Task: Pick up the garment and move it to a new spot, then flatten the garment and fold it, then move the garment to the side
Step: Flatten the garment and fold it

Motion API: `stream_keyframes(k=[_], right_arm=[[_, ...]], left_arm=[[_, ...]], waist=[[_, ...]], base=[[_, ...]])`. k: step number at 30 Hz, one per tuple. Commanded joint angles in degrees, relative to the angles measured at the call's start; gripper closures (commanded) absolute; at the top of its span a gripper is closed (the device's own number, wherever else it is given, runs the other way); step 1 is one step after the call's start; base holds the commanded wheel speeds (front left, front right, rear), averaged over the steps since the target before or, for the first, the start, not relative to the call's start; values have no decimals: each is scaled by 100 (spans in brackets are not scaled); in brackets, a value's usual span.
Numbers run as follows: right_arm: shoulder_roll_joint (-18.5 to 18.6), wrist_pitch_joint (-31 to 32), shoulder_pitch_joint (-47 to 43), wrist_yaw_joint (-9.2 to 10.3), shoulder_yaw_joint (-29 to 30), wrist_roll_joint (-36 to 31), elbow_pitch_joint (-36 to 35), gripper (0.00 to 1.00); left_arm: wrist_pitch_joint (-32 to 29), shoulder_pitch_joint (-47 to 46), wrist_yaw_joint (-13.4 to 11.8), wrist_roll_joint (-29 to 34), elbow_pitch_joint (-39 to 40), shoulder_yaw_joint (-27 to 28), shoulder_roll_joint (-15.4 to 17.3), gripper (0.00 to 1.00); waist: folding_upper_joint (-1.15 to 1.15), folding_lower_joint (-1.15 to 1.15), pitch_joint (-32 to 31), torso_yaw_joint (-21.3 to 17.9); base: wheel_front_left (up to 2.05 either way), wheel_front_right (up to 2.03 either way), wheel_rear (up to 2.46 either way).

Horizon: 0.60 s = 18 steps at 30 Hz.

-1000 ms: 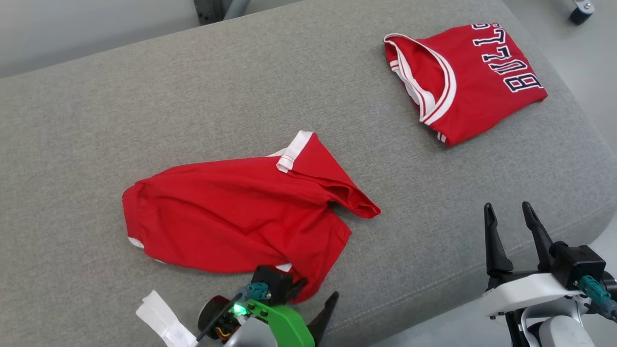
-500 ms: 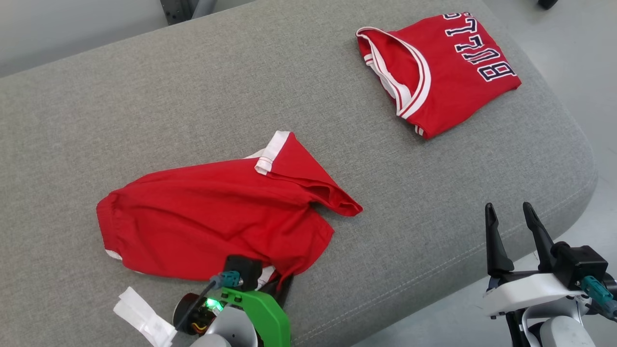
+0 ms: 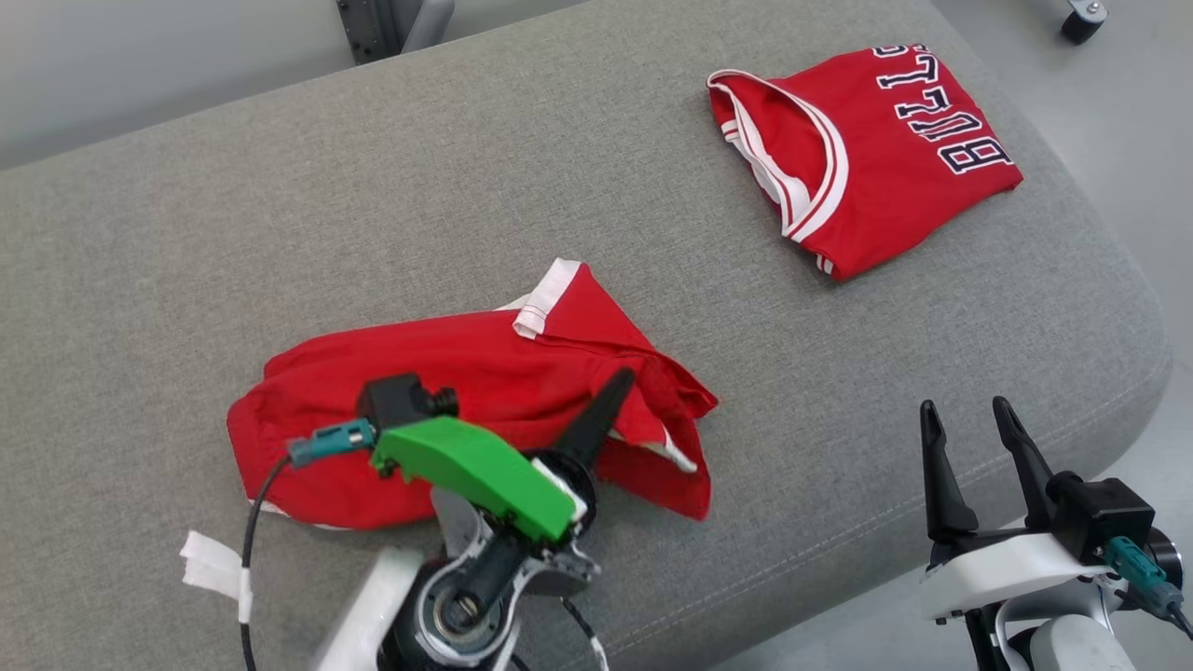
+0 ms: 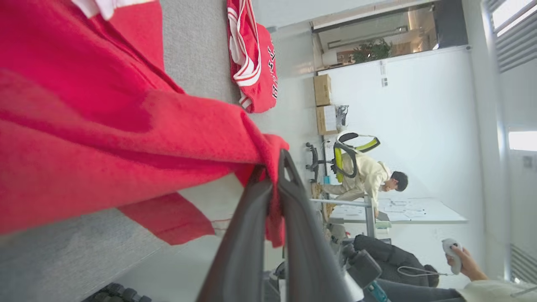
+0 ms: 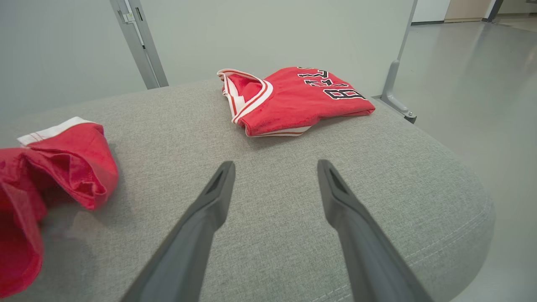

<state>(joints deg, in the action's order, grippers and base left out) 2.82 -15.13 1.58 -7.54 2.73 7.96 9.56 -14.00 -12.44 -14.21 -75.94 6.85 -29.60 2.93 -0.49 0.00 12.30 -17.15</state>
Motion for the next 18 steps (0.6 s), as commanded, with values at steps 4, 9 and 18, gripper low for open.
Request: stream_keyframes(k=[4,9,18], right_arm=[[14,0,124,11,-79,57,15,0],[14,0,233,11,-248,130,38,0],[14,0,322,11,-345,281,112,0]], left_arm=[[654,-753,-999,-1196,-251,171,11,100],[1221,-1558,-1374,-1477,-1214,12,2,100],[1375,-2737,-965,-968,-3445,-449,45,0]], waist=[[49,0,116,-67],[49,0,285,-224],[49,0,525,-560]], base=[[0,0,0],[0,0,0],[0,0,0]])
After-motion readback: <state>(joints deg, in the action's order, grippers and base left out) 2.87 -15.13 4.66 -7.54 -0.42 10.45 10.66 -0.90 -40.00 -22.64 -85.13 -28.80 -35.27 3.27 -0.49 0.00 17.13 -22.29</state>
